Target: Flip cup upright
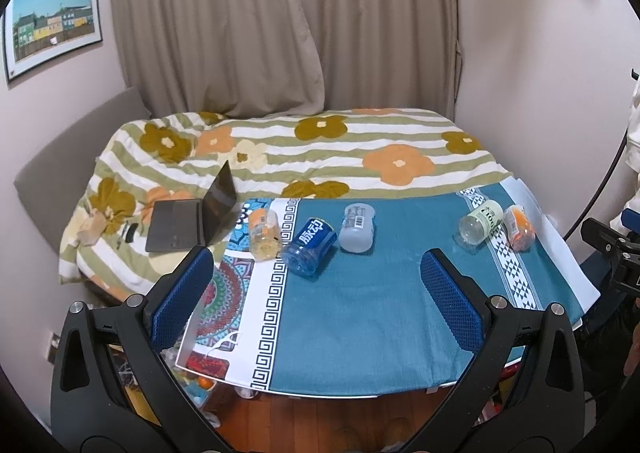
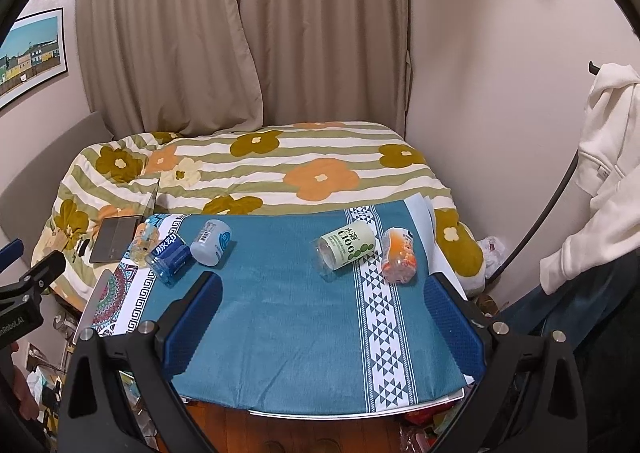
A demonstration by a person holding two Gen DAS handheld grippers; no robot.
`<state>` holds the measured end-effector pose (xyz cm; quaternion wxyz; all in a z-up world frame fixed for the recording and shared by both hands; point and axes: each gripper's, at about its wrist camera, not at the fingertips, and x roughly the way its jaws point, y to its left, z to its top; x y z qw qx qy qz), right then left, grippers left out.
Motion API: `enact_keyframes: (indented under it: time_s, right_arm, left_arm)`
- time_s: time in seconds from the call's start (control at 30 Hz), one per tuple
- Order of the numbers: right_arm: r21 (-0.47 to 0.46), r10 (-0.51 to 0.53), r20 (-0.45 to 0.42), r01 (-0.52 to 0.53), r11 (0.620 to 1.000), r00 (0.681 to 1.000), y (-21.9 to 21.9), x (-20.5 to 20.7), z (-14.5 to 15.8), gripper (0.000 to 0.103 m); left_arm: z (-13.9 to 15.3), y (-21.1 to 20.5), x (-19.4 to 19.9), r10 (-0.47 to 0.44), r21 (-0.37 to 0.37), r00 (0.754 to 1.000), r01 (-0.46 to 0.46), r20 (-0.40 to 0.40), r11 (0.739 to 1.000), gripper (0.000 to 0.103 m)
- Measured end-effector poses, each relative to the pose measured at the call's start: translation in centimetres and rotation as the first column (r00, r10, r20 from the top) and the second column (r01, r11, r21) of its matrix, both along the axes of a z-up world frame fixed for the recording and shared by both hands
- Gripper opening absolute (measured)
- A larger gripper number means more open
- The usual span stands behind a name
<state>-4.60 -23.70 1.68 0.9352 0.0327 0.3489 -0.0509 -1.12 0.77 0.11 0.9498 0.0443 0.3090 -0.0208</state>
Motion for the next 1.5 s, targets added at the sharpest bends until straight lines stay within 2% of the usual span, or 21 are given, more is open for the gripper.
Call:
enact_keyframes:
  time_s: [1.5]
  right_arm:
    - [0.006,-0.014,0.011,0.014,1.000,1.000,-0.18,-0.05,0.20,0.101]
  left_arm:
    - [0.47,-0.27,0.75,-0.016,-0.005,1.000,0.016,0.007,1.000,0.103]
